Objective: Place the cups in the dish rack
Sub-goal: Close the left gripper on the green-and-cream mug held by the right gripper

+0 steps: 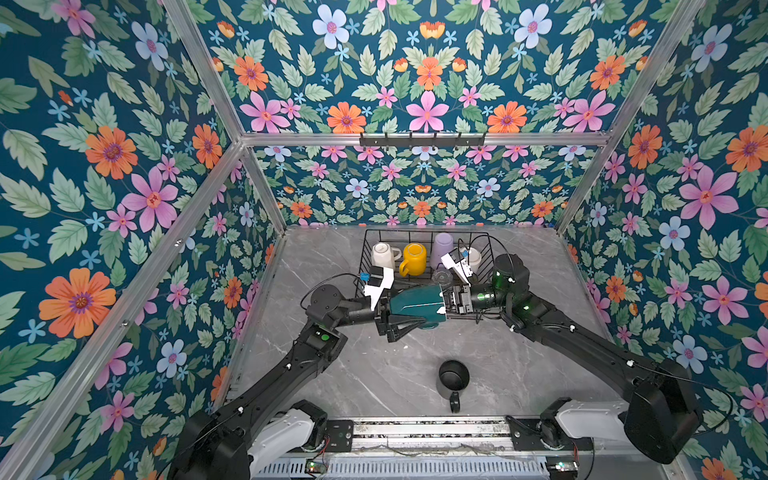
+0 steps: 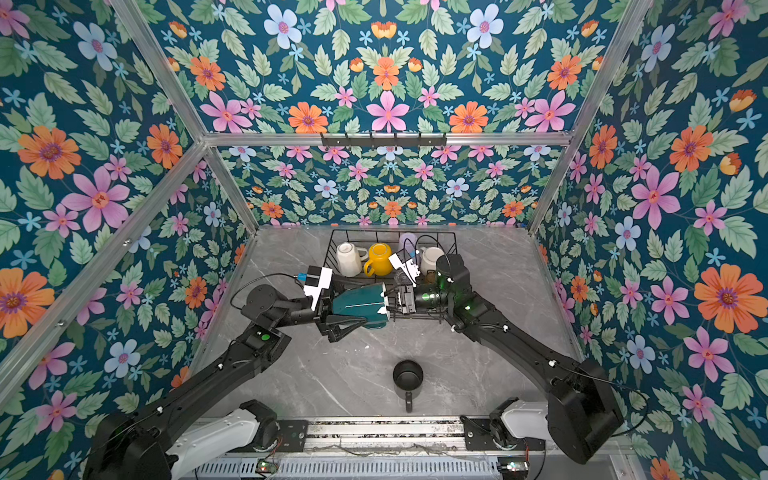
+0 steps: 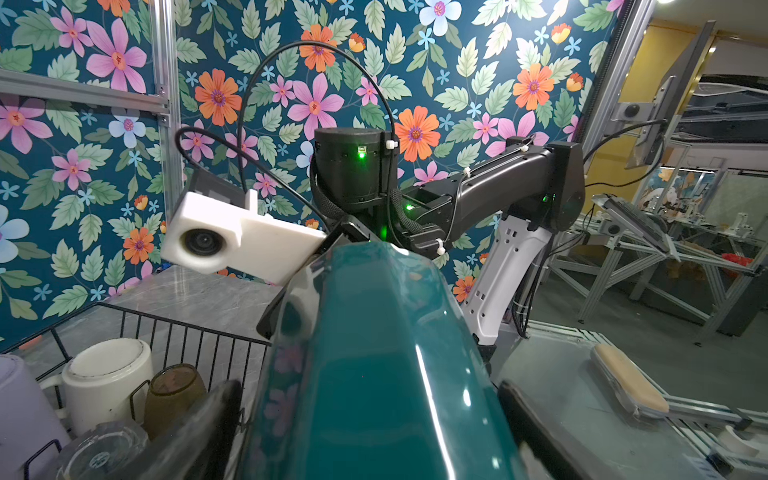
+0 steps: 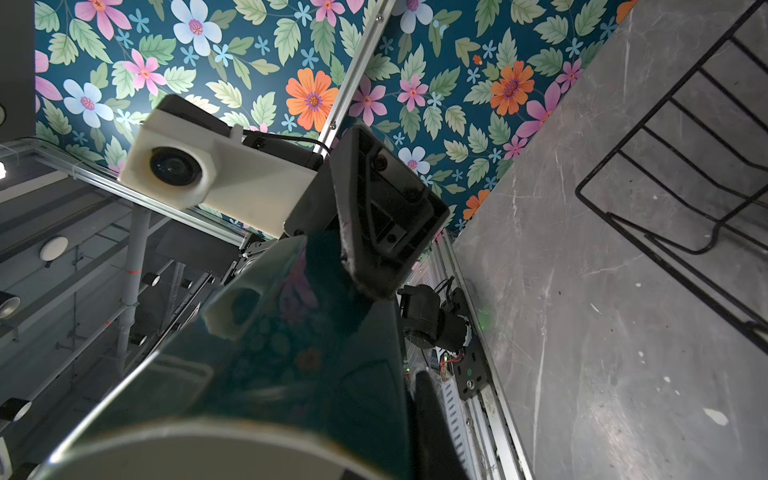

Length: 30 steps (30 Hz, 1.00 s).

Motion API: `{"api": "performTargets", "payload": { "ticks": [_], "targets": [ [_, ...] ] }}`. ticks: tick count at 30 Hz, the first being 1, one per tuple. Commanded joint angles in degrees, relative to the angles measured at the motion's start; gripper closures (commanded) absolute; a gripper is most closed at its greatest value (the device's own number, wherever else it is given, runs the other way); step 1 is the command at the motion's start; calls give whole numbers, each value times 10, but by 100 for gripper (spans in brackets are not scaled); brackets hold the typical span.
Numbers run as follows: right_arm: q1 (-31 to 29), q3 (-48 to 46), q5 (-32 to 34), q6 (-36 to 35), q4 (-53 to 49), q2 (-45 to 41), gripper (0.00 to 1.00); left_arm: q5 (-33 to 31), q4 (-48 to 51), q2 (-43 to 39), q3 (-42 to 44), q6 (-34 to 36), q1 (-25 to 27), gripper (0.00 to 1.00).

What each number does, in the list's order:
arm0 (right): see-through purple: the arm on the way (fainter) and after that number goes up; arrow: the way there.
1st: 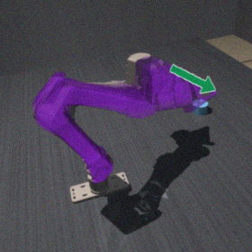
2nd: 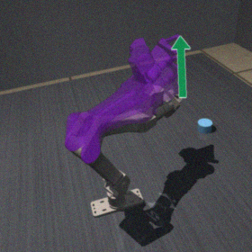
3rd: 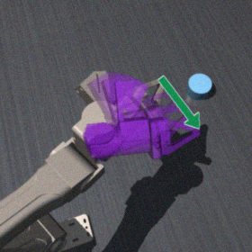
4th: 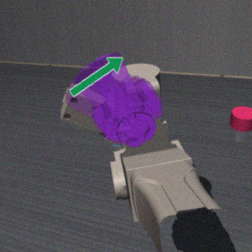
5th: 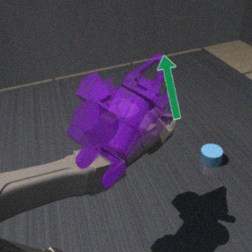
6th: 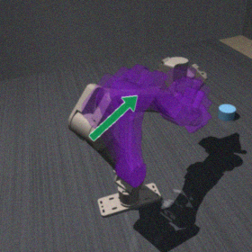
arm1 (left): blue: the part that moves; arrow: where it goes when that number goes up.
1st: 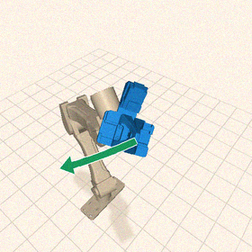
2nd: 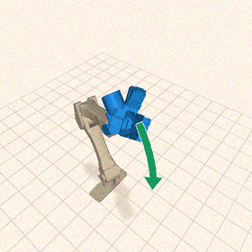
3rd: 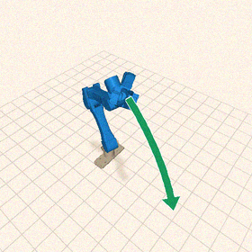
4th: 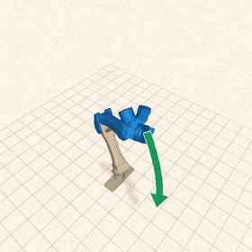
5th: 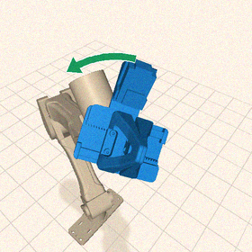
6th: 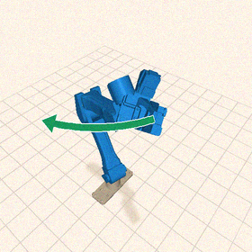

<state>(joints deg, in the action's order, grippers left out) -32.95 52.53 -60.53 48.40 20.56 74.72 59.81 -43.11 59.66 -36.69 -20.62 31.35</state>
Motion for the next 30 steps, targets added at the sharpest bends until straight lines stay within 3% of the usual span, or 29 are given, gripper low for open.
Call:
{"api": "performTargets", "payload": {
  "ticks": [1,17,30],
  "targets": [
    [-4,7,-11,14,69,5,100,17,-19,6,-6,-8,0,6],
    [-6,12,-4,1,64,-4,100,51,-17,14,-13,-18,0,6],
    [-6,16,-6,-23,32,-25,100,39,6,-4,-12,-1,0,3]
  ]
}}
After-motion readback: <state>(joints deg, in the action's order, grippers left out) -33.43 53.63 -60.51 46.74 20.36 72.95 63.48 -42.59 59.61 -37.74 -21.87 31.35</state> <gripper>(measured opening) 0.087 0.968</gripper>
